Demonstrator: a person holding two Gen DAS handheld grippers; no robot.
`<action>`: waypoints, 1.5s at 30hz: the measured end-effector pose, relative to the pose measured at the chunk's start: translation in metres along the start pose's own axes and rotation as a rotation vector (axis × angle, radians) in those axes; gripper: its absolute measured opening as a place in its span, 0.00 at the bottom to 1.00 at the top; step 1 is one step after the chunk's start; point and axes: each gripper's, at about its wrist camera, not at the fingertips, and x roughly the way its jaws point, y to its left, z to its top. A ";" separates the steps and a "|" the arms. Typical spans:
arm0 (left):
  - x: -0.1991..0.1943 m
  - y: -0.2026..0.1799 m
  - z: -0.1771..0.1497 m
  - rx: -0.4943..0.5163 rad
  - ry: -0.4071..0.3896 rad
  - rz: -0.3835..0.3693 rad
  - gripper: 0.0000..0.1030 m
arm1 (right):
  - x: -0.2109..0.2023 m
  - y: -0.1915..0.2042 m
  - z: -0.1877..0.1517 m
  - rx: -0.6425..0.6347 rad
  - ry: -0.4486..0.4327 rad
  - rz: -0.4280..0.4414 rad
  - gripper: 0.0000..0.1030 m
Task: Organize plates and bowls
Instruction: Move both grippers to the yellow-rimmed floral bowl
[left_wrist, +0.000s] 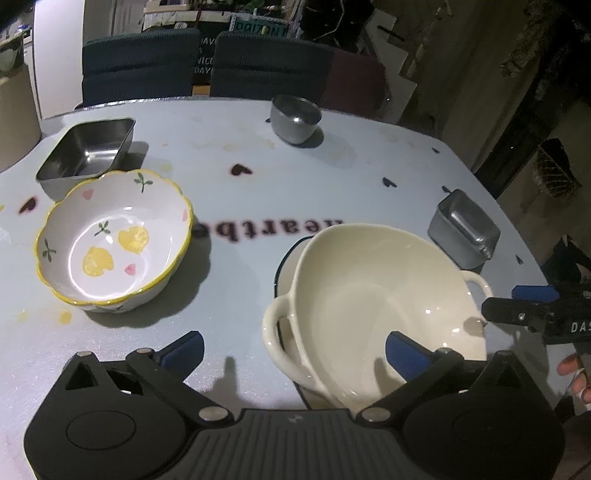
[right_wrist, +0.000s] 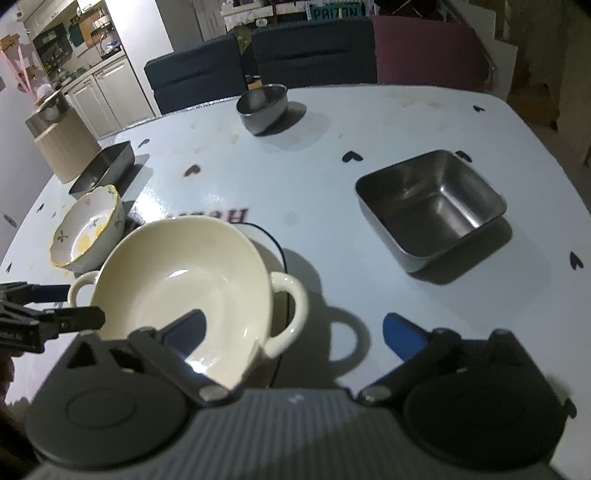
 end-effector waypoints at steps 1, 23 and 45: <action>-0.002 -0.001 0.000 0.004 -0.004 0.000 1.00 | -0.002 0.001 0.000 -0.003 -0.002 0.000 1.00; -0.064 0.047 0.035 -0.050 -0.163 0.072 1.00 | -0.009 0.058 0.049 -0.013 -0.166 0.085 1.00; -0.034 0.163 0.089 -0.219 -0.086 0.229 0.56 | 0.084 0.156 0.120 0.008 -0.080 0.261 0.64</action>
